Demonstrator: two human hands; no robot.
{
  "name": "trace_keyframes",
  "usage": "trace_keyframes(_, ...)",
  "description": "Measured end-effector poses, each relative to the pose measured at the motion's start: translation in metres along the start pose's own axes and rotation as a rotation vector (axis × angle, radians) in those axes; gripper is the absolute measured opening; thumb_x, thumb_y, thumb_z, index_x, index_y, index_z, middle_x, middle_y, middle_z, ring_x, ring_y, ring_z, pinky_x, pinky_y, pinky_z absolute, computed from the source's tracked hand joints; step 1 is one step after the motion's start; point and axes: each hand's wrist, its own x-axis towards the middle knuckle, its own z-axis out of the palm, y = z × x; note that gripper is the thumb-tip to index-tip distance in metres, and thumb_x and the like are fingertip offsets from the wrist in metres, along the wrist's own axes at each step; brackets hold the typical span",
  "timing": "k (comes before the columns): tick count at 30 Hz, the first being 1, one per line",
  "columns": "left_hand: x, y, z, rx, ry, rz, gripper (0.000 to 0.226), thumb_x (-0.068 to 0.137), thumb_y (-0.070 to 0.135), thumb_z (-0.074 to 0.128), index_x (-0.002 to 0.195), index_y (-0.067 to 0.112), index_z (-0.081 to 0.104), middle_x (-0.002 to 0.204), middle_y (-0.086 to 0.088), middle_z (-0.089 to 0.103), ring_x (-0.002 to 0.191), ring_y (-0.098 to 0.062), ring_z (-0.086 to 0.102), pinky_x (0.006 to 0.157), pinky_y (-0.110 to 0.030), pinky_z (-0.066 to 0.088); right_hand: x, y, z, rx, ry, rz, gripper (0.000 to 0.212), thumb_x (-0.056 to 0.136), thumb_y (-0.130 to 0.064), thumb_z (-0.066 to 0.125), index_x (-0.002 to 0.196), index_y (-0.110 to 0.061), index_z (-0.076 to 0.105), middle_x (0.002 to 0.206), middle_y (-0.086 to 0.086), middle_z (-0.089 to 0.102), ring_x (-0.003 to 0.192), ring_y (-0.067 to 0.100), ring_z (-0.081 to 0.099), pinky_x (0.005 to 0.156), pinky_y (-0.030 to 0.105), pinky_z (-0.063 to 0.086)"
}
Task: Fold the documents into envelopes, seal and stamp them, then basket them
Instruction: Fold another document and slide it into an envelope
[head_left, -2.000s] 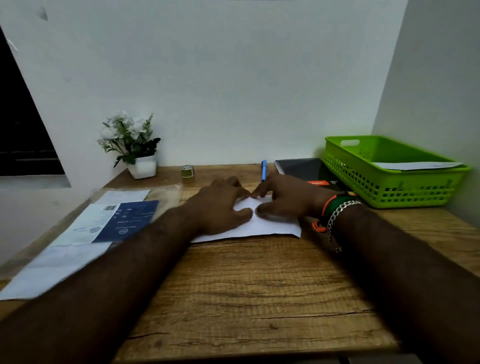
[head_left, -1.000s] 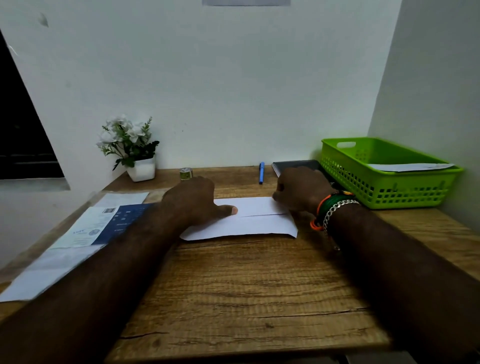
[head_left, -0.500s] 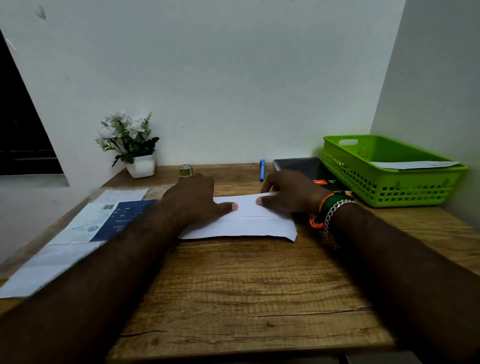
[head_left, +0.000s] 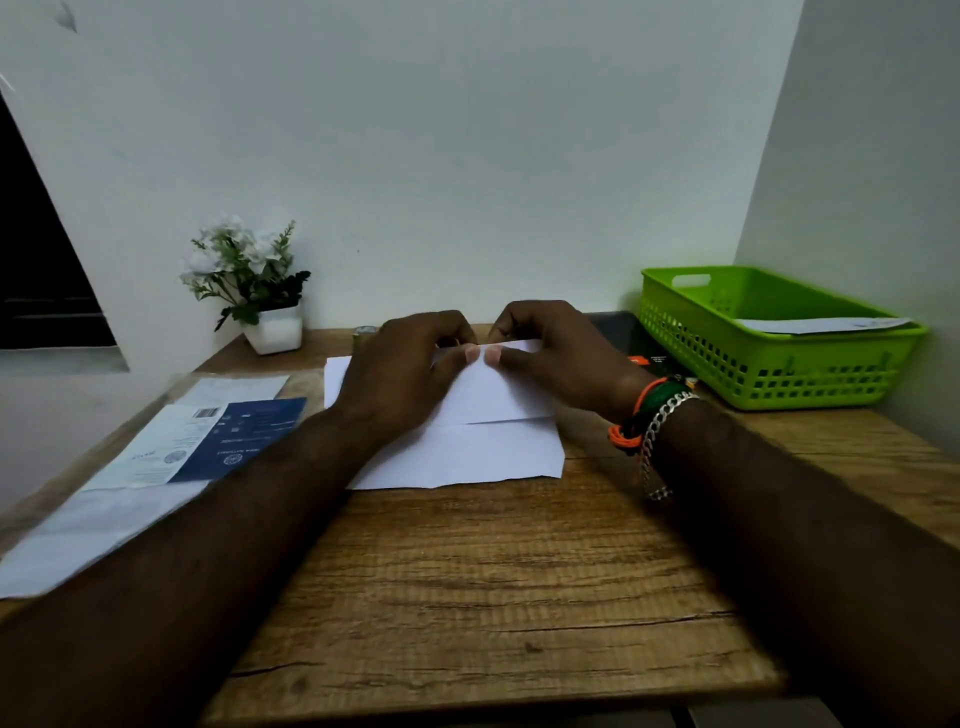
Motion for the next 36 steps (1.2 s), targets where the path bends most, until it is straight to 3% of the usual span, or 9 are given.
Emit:
trace_keyframes(6, 0.001, -0.025, -0.008, 0.019, -0.010, -0.146, 0.013, 0.094, 0.047, 0.061, 0.086, 0.037, 0.064, 0.083, 0.018, 0.067, 0.086, -0.012, 0.064, 0.083, -0.040, 0.054, -0.001, 0.013, -0.010, -0.009, 0.037, 0.067, 0.009, 0.088, -0.023, 0.075, 0.085, -0.015, 0.071, 0.090, -0.002, 0.073, 0.088, 0.017, 0.068, 0.074, 0.032, 0.052)
trace_keyframes(11, -0.003, -0.045, -0.014, -0.045, 0.038, -0.255, 0.015, 0.097, 0.035, 0.064, 0.084, 0.030, 0.066, 0.077, 0.015, 0.065, 0.079, -0.009, 0.061, 0.065, -0.028, 0.040, -0.005, 0.018, -0.018, 0.039, 0.050, 0.138, 0.008, 0.089, -0.015, 0.075, 0.084, -0.011, 0.071, 0.077, -0.008, 0.065, 0.065, -0.002, 0.057, 0.053, 0.009, 0.041)
trace_keyframes(15, -0.003, -0.048, -0.012, -0.189, 0.073, -0.278, 0.011, 0.095, 0.029, 0.069, 0.085, 0.026, 0.072, 0.086, 0.014, 0.071, 0.085, 0.001, 0.061, 0.072, -0.027, 0.043, -0.004, 0.018, -0.014, 0.075, 0.050, 0.140, 0.002, 0.088, -0.012, 0.074, 0.088, -0.010, 0.075, 0.089, 0.007, 0.073, 0.074, 0.010, 0.064, 0.065, 0.022, 0.049)
trace_keyframes(19, 0.000, -0.046, -0.012, -0.193, 0.095, -0.259, 0.014, 0.094, 0.025, 0.072, 0.081, 0.029, 0.070, 0.084, 0.019, 0.069, 0.084, 0.006, 0.061, 0.073, -0.022, 0.041, -0.002, 0.018, -0.010, 0.085, 0.065, 0.134, 0.006, 0.089, -0.016, 0.073, 0.084, -0.015, 0.076, 0.093, 0.003, 0.074, 0.085, 0.016, 0.068, 0.076, 0.028, 0.052)
trace_keyframes(23, -0.001, -0.045, -0.013, -0.204, 0.085, -0.270, 0.015, 0.095, 0.023, 0.071, 0.081, 0.028, 0.069, 0.085, 0.019, 0.068, 0.085, 0.007, 0.059, 0.072, -0.016, 0.039, -0.003, 0.024, -0.015, 0.069, 0.069, 0.209, 0.010, 0.090, -0.016, 0.074, 0.084, -0.009, 0.075, 0.070, -0.008, 0.065, 0.056, -0.004, 0.055, 0.056, 0.020, 0.043)
trace_keyframes(25, -0.002, -0.045, -0.013, -0.214, 0.085, -0.278, 0.014, 0.095, 0.023, 0.071, 0.082, 0.026, 0.070, 0.085, 0.017, 0.069, 0.086, 0.007, 0.059, 0.072, -0.016, 0.039, -0.006, 0.031, -0.021, 0.136, 0.087, 0.288, 0.015, 0.091, -0.012, 0.073, 0.076, -0.012, 0.071, 0.055, -0.012, 0.056, 0.041, 0.001, 0.046, 0.049, 0.023, 0.040)
trace_keyframes(27, -0.003, -0.046, -0.013, -0.228, 0.096, -0.273, 0.013, 0.095, 0.023, 0.071, 0.082, 0.025, 0.070, 0.086, 0.016, 0.070, 0.087, 0.006, 0.060, 0.073, -0.019, 0.040, -0.008, 0.036, -0.026, 0.150, 0.111, 0.319, 0.025, 0.091, -0.008, 0.072, 0.069, -0.018, 0.066, 0.047, -0.012, 0.053, 0.040, 0.010, 0.045, 0.051, 0.028, 0.041)
trace_keyframes(32, -0.001, -0.044, -0.016, -0.194, 0.144, -0.225, 0.008, 0.094, 0.023, 0.071, 0.086, 0.024, 0.071, 0.088, 0.016, 0.070, 0.090, 0.001, 0.062, 0.082, -0.028, 0.045, -0.009, 0.027, -0.028, 0.064, 0.116, 0.259, 0.009, 0.083, -0.018, 0.081, 0.080, -0.015, 0.073, 0.076, 0.009, 0.072, 0.063, 0.023, 0.063, 0.059, 0.049, 0.056)
trace_keyframes(36, 0.002, -0.045, -0.022, -0.153, 0.128, -0.203, 0.007, 0.093, 0.031, 0.073, 0.089, 0.026, 0.071, 0.089, 0.011, 0.071, 0.091, -0.008, 0.064, 0.082, -0.032, 0.049, -0.007, 0.018, -0.028, -0.001, 0.094, 0.209, 0.012, 0.079, -0.020, 0.086, 0.085, -0.017, 0.075, 0.084, 0.008, 0.074, 0.071, 0.027, 0.070, 0.063, 0.045, 0.060)
